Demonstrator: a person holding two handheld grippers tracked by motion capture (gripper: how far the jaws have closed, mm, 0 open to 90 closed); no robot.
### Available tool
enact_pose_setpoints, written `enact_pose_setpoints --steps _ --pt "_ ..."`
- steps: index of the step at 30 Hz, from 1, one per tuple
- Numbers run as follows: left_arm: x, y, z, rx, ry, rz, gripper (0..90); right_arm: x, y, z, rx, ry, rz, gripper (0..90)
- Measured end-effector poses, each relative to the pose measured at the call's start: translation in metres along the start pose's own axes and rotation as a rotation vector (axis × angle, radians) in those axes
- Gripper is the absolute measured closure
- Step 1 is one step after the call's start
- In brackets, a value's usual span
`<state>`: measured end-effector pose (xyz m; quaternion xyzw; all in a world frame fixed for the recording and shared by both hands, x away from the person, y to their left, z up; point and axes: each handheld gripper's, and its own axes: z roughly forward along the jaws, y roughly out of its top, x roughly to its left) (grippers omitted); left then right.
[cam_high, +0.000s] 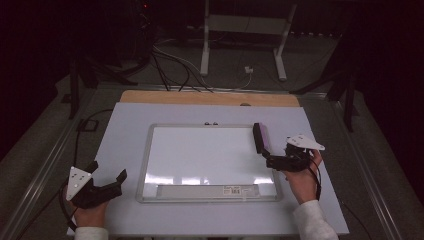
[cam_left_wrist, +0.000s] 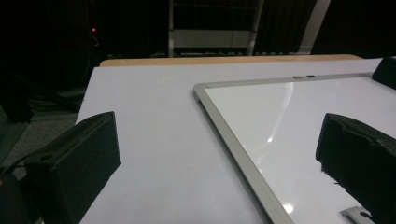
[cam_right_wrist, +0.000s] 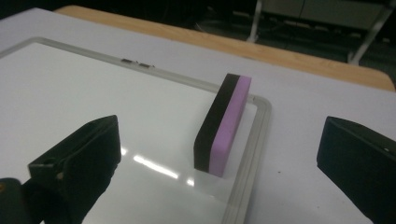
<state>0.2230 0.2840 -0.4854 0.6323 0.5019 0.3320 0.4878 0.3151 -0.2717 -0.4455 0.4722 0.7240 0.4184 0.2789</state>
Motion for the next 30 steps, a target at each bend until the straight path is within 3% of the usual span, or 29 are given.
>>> enact_pose_setpoints --steps 8,13,17,21,30 --pt "0.0 0.002 -0.003 -0.018 0.023 -0.008 0.4 -0.007 -0.023 -0.022 -0.078 0.035 -0.03 0.4" --pt "0.0 0.001 -0.002 -0.018 0.017 -0.005 0.4 -0.011 -0.041 -0.03 -0.097 0.045 0.001 0.4" --pt "0.0 0.001 -0.002 -0.025 0.01 0.0 0.4 -0.011 -0.054 -0.035 -0.103 0.037 -0.017 0.5" --pt "0.0 0.001 -0.002 -0.033 0.01 -0.001 0.4 -0.012 -0.064 -0.041 -0.137 0.036 -0.012 0.5" --pt "0.0 0.001 -0.003 -0.042 0.009 0.001 0.4 -0.021 -0.076 -0.053 -0.16 0.016 0.016 0.5"
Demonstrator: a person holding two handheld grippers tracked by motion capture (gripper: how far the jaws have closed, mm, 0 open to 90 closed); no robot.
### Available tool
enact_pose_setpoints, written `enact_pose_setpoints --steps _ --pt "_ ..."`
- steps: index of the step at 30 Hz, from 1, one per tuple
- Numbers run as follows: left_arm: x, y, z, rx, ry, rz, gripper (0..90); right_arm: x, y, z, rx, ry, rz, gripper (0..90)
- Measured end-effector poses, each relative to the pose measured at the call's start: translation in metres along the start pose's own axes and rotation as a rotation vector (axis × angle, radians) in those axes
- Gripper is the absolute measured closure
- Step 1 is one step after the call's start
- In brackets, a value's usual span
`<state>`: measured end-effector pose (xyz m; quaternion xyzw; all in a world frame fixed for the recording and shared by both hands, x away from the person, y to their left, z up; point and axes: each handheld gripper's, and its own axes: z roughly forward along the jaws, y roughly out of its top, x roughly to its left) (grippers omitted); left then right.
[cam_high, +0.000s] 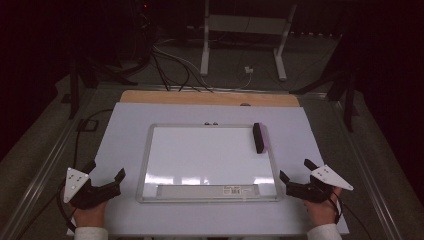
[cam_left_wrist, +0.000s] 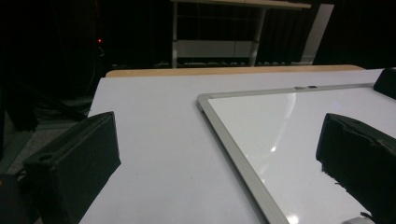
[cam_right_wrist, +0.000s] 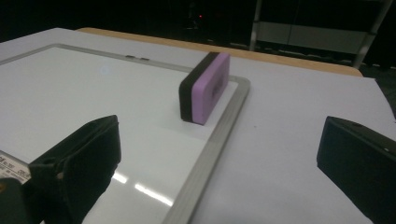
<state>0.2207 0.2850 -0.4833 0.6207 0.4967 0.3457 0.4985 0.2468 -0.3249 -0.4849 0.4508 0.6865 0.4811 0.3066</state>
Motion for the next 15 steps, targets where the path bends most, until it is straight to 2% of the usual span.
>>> enact_pose_setpoints --steps 15 --pt "0.0015 -0.0007 -0.0007 -0.001 0.009 -0.006 0.4 -0.0107 -0.0107 -0.0093 0.005 -0.038 0.02 0.4"
